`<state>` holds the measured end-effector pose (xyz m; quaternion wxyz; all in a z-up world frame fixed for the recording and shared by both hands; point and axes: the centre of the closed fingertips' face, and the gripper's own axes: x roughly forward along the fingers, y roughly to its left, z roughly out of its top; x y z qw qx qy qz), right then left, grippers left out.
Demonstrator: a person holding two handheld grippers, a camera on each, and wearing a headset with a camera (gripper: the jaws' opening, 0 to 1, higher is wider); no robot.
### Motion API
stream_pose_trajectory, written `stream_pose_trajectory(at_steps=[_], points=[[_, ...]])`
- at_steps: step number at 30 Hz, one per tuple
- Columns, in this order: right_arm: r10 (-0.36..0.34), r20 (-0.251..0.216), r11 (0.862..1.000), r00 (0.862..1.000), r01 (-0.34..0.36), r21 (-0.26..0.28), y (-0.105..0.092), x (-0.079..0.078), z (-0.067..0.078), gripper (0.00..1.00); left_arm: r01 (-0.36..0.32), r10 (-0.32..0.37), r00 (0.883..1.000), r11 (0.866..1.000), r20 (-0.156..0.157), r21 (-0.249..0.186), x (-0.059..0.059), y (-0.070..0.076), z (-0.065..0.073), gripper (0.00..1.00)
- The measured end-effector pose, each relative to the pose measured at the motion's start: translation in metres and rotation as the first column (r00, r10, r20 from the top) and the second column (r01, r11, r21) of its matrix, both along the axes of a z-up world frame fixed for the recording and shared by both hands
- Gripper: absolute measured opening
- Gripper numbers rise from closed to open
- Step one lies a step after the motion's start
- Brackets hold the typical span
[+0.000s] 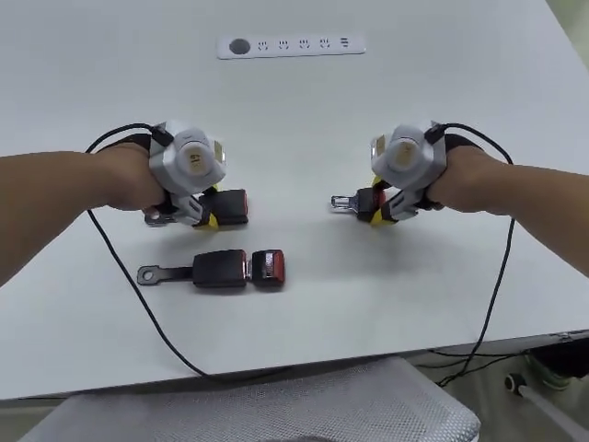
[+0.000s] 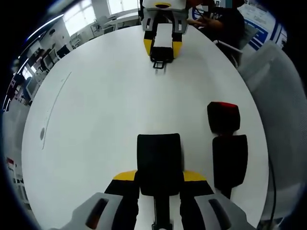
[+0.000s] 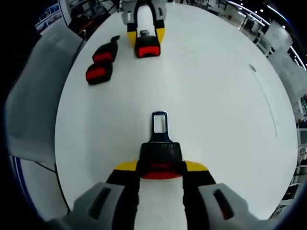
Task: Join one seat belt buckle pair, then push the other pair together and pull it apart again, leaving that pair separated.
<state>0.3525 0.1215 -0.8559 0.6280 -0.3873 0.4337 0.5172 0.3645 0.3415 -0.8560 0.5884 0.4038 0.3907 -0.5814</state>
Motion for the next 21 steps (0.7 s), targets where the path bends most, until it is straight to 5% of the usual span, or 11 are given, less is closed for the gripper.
stream_pose_trajectory(at_steps=[21], points=[[0.074, 0.022, 0.99, 0.997, -0.076, 0.118, 0.091, 0.002, 0.003, 0.35, -0.007, 0.007, 1.0, 0.999, 0.002, 0.039, 0.0, 0.0, -0.001, 0.33]])
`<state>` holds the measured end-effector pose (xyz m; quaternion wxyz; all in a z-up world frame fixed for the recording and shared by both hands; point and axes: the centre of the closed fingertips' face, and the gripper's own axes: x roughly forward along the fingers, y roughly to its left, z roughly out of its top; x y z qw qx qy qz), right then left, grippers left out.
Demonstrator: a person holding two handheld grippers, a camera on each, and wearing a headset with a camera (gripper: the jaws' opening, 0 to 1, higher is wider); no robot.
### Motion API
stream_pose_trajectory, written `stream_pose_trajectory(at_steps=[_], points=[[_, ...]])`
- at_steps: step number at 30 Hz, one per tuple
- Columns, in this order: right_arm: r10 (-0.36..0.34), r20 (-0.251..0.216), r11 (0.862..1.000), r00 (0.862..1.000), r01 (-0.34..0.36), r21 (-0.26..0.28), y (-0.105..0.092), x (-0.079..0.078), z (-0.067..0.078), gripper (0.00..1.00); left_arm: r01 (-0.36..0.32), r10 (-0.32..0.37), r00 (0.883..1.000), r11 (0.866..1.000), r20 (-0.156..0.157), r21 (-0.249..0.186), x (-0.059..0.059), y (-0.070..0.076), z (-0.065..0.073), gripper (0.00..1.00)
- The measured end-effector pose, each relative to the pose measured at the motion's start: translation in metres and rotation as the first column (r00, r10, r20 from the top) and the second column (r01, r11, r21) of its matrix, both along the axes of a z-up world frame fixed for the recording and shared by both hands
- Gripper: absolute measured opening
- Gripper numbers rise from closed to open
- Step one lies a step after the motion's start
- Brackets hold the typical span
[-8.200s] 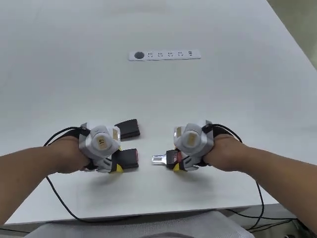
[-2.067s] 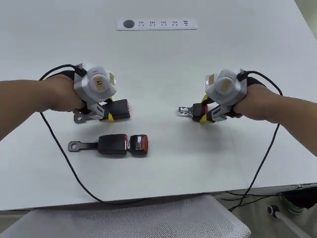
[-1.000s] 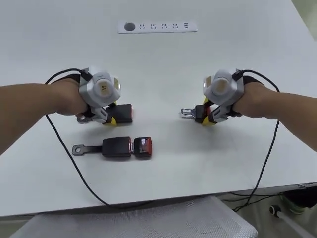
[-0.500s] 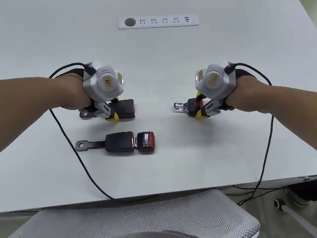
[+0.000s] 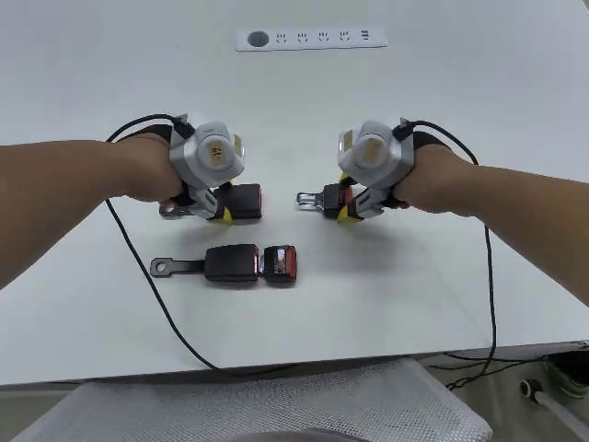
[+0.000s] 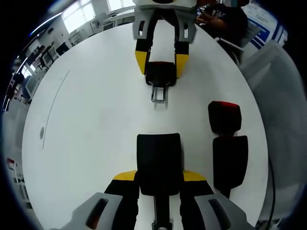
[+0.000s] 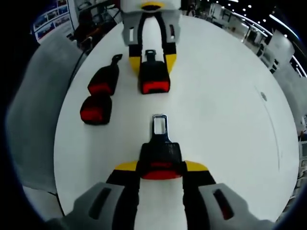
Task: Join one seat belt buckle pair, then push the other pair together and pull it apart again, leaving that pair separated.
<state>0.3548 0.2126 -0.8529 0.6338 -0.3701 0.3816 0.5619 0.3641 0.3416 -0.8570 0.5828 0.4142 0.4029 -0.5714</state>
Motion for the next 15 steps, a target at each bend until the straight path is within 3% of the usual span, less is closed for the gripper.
stream_pose_trajectory(at_steps=[8, 15], points=[[0.026, 0.016, 0.999, 1.0, -0.027, 0.031, 0.032, 0.004, 0.0, 0.35, 0.005, -0.005, 1.0, 1.0, 0.002, 0.007, 0.0, -0.001, 0.0, 0.33], [0.025, 0.022, 0.999, 0.999, -0.025, 0.029, 0.037, 0.004, 0.001, 0.35, -0.009, 0.009, 1.0, 1.0, 0.004, -0.001, -0.001, -0.001, 0.001, 0.33]])
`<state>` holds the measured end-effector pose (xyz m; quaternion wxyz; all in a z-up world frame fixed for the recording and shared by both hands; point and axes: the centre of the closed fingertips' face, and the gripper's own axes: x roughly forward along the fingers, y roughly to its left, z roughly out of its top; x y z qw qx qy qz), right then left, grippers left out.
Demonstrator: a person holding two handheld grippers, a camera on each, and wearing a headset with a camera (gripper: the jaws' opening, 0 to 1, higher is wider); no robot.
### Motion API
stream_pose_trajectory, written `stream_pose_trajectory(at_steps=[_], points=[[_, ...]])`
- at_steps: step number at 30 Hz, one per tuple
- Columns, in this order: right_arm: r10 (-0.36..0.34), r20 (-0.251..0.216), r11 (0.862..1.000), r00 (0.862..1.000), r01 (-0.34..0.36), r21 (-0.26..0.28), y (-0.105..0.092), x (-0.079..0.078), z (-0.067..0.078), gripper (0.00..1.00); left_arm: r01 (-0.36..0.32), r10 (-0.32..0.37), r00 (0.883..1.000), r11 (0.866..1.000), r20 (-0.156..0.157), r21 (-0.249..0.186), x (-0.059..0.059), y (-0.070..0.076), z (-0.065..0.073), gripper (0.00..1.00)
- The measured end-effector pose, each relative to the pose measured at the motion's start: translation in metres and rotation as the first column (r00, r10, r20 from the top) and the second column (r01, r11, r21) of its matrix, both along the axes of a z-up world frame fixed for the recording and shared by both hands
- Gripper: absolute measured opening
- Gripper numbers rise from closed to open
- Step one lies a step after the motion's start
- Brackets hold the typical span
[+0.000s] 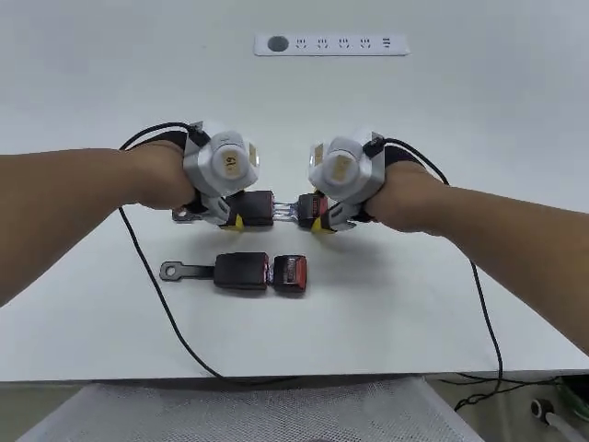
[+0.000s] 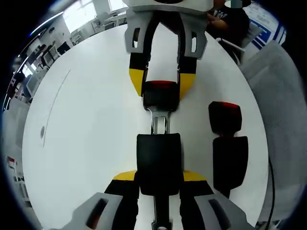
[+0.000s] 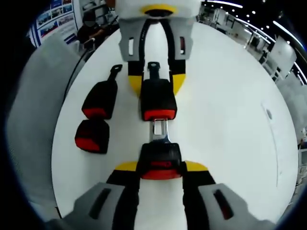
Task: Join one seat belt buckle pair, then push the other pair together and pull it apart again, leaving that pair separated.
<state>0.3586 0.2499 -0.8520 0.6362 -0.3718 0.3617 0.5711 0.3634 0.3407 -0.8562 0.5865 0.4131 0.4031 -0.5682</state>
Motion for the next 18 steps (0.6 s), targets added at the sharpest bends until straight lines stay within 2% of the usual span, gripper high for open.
stream_pose_trajectory(at_steps=[6, 13, 18], points=[[0.022, 0.032, 1.0, 0.999, -0.022, 0.01, 0.011, 0.001, 0.002, 0.35, 0.003, -0.003, 1.0, 1.0, 0.0, -0.002, -0.001, 0.0, 0.0, 0.33], [0.022, 0.034, 1.0, 0.999, -0.023, 0.015, 0.015, 0.003, -0.001, 0.34, 0.012, -0.012, 1.0, 1.0, 0.014, 0.005, -0.003, 0.0, 0.0, 0.33], [0.021, 0.021, 1.0, 1.0, -0.021, 0.01, 0.018, 0.005, -0.002, 0.34, 0.028, -0.028, 1.0, 0.999, 0.003, 0.02, -0.003, 0.0, -0.001, 0.33]])
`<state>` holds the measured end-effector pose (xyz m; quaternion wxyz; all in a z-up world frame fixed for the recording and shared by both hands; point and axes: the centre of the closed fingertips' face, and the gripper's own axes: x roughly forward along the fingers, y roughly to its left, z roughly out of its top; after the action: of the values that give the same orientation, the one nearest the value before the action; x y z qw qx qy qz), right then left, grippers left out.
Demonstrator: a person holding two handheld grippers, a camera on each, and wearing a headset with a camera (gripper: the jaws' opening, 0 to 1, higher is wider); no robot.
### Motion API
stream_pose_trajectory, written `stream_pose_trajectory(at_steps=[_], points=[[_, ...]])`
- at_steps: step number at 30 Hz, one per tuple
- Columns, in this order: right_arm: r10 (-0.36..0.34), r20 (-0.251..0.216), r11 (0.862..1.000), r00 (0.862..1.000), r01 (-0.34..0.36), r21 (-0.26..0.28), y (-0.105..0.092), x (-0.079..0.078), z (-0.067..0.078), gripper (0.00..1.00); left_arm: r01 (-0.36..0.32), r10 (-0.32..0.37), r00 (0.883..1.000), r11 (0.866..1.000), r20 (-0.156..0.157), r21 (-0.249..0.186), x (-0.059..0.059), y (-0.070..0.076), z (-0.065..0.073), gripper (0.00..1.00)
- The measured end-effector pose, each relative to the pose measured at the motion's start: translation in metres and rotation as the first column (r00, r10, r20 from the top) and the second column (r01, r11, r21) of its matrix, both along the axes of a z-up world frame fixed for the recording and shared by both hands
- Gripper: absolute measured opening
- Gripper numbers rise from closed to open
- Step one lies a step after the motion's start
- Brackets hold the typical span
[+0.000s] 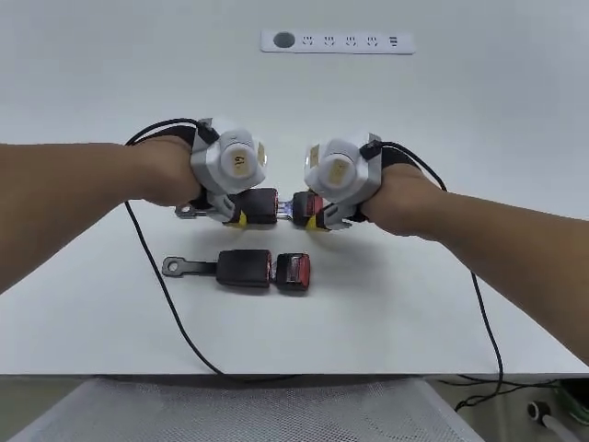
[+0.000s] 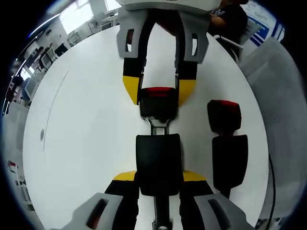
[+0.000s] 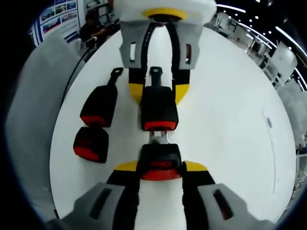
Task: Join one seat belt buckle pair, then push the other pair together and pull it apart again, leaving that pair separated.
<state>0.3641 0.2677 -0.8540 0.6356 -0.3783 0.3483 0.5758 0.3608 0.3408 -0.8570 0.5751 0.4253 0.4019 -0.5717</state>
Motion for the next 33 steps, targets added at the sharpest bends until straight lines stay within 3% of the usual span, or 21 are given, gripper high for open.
stream_pose_trajectory(at_steps=[12, 15, 17, 33], points=[[-0.014, -0.015, 1.0, 1.0, 0.014, 0.017, 0.006, -0.001, 0.001, 0.33, 0.007, -0.007, 1.0, 1.0, -0.013, -0.026, 0.0, 0.001, 0.0, 0.32], [-0.024, -0.023, 0.998, 0.999, 0.026, 0.05, 0.02, -0.004, 0.003, 0.33, 0.015, -0.016, 1.0, 1.0, -0.012, -0.027, -0.001, 0.0, 0.001, 0.32], [-0.02, -0.011, 0.999, 1.0, 0.021, 0.039, 0.022, -0.005, 0.003, 0.33, 0.017, -0.018, 1.0, 1.0, -0.012, -0.025, -0.001, 0.0, 0.001, 0.32], [-0.016, -0.025, 0.997, 1.0, 0.018, 0.069, 0.018, -0.006, 0.003, 0.34, 0.008, -0.009, 1.0, 0.999, -0.015, -0.042, 0.001, 0.001, 0.001, 0.33]])
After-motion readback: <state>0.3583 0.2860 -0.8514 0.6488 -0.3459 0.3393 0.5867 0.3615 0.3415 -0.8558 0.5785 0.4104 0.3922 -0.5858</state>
